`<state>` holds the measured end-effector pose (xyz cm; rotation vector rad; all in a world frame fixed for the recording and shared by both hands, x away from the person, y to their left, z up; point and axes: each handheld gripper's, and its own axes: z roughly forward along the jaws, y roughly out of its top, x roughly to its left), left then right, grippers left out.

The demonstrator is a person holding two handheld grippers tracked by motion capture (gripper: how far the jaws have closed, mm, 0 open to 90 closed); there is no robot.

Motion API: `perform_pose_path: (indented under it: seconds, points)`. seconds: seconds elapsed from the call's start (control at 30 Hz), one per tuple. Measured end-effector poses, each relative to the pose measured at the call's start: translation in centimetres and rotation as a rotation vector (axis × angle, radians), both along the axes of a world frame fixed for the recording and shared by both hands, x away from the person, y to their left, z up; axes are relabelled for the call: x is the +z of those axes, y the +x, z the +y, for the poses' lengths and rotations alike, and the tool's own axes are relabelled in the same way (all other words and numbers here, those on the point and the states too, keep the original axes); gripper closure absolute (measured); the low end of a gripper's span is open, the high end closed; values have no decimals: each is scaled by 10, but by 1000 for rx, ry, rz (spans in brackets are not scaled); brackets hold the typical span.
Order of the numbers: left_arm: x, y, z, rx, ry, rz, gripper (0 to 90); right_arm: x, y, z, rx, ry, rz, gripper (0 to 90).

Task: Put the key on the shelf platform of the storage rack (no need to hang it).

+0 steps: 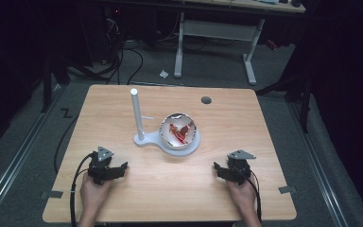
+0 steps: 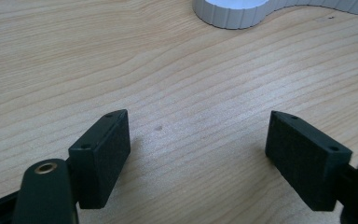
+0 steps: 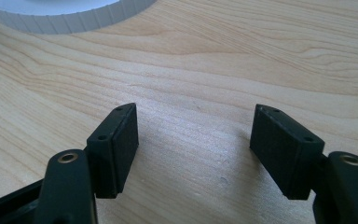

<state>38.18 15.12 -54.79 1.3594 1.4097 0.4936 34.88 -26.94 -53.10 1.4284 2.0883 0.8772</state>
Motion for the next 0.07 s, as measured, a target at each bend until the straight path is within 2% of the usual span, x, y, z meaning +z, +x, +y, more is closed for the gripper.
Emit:
perform_pose_path:
  seconds: [0.07]
  points:
    - [0,0,0,1,-1,-1,223,0,0,0,0,0,0,325]
